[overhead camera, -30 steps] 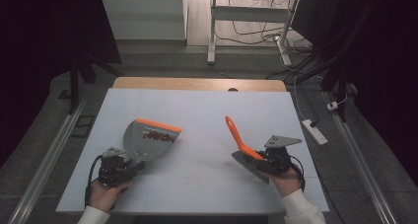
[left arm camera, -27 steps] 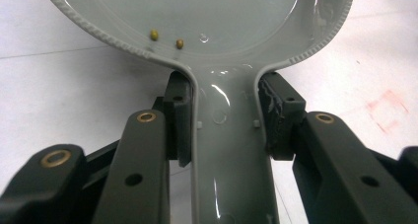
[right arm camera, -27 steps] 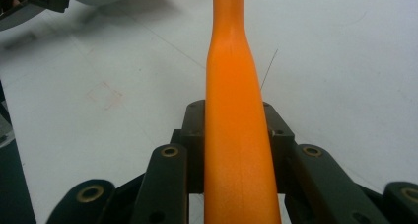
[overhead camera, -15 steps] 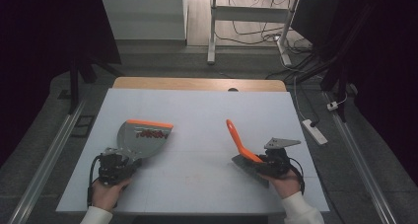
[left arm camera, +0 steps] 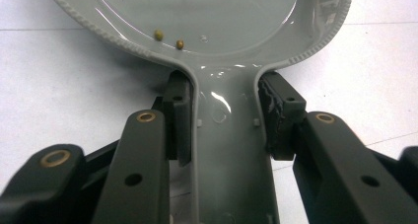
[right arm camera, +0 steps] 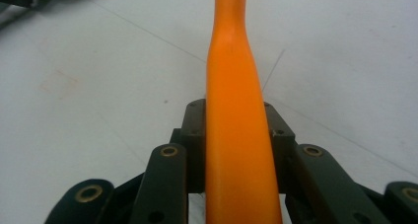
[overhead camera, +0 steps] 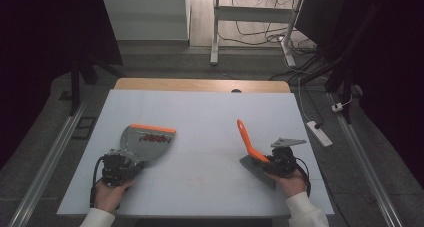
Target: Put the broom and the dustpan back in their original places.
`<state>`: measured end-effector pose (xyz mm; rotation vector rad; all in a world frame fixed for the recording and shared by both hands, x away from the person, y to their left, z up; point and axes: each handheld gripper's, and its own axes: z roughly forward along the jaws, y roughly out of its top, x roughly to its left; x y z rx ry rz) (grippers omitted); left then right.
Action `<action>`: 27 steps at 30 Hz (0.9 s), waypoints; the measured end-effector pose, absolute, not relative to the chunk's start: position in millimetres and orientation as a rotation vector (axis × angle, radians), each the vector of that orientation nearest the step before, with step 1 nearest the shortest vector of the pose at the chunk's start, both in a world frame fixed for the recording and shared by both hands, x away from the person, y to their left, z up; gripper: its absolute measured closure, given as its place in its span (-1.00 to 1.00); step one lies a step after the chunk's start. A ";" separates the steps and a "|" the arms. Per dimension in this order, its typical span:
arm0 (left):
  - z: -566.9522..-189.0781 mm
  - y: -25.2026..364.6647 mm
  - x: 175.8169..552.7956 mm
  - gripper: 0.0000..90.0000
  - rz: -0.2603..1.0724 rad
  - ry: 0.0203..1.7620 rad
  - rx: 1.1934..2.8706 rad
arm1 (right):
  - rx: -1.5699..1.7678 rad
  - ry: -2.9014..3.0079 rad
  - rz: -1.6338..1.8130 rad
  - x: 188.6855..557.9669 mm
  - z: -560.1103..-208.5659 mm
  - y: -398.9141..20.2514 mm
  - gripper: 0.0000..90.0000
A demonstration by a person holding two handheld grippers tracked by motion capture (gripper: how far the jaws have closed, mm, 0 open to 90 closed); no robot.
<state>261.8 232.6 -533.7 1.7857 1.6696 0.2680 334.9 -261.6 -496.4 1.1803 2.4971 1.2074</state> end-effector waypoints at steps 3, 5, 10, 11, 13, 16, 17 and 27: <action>-534.3 232.2 262.1 0.37 0.268 1.668 1.788 | 1.189 2.484 1.202 337.8 -498.8 -265.4 0.53; -534.8 231.5 262.3 0.36 0.268 1.666 1.791 | 1.195 2.482 1.185 339.5 -500.3 -267.0 0.47; -535.2 232.0 262.3 0.36 0.259 1.664 1.783 | 1.211 2.480 1.137 344.0 -504.1 -268.2 0.31; -535.2 232.2 262.3 0.36 0.257 1.664 1.781 | 1.218 2.479 1.126 345.2 -505.3 -268.4 0.29; -534.8 232.6 262.1 0.35 0.254 1.661 1.775 | 1.233 2.480 1.124 347.3 -506.8 -269.7 0.24; -534.4 232.0 261.4 0.29 0.252 1.650 1.778 | 1.251 2.468 1.106 349.4 -508.0 -271.5 0.15; -534.4 231.8 261.5 0.25 0.246 1.643 1.780 | 1.254 2.467 1.110 350.2 -508.7 -272.3 0.14; -530.3 232.1 256.7 -0.10 0.296 1.641 1.775 | 1.304 2.443 1.088 353.1 -512.0 -274.8 -0.01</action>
